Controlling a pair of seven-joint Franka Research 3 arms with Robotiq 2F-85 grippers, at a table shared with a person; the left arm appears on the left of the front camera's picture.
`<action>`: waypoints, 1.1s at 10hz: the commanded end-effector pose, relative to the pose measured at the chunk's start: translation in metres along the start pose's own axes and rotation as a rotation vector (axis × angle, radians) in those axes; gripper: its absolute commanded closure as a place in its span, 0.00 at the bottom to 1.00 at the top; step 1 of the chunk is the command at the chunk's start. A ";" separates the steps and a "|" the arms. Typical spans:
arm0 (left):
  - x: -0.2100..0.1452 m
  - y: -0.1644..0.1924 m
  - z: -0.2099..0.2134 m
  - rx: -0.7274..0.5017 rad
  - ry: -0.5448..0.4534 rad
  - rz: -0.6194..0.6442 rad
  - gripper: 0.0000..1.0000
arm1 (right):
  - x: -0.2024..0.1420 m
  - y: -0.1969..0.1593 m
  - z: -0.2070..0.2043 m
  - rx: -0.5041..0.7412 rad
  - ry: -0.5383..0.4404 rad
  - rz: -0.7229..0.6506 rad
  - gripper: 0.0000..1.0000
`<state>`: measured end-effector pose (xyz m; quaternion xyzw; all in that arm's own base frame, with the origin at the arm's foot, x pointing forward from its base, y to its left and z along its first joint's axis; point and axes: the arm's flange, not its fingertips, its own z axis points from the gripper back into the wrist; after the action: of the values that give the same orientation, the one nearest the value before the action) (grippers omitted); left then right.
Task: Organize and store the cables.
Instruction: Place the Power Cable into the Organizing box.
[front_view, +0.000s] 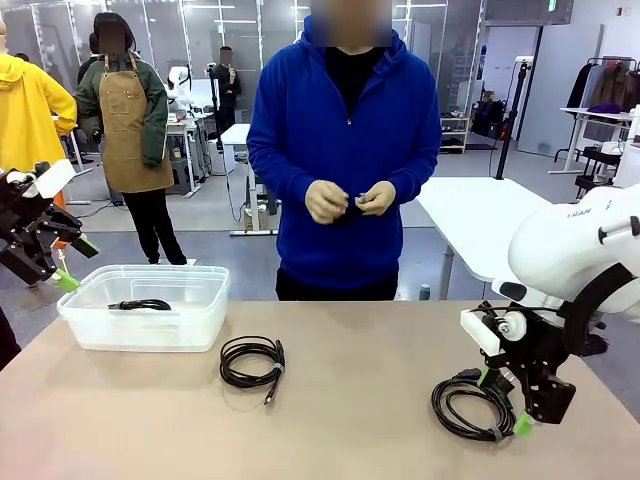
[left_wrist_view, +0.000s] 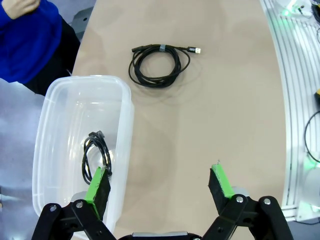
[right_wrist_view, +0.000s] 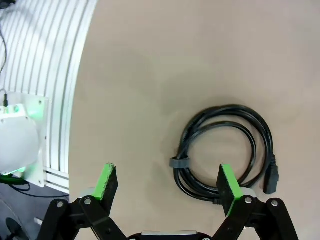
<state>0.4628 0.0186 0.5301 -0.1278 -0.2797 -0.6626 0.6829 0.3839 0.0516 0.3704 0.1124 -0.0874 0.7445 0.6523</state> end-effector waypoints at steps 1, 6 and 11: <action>0.001 0.000 0.001 0.002 0.001 -0.001 0.00 | 0.000 0.017 -0.029 -0.001 0.060 -0.051 0.00; 0.001 0.000 0.001 0.002 0.001 -0.001 0.00 | 0.001 0.016 -0.065 -0.025 0.196 -0.081 0.00; 0.001 0.000 0.001 0.002 0.001 -0.001 0.00 | -0.006 0.022 -0.080 -0.002 0.191 -0.083 0.00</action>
<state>0.4628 0.0186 0.5301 -0.1278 -0.2797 -0.6627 0.6829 0.4040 0.0699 0.3087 0.0579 -0.0193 0.7328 0.6777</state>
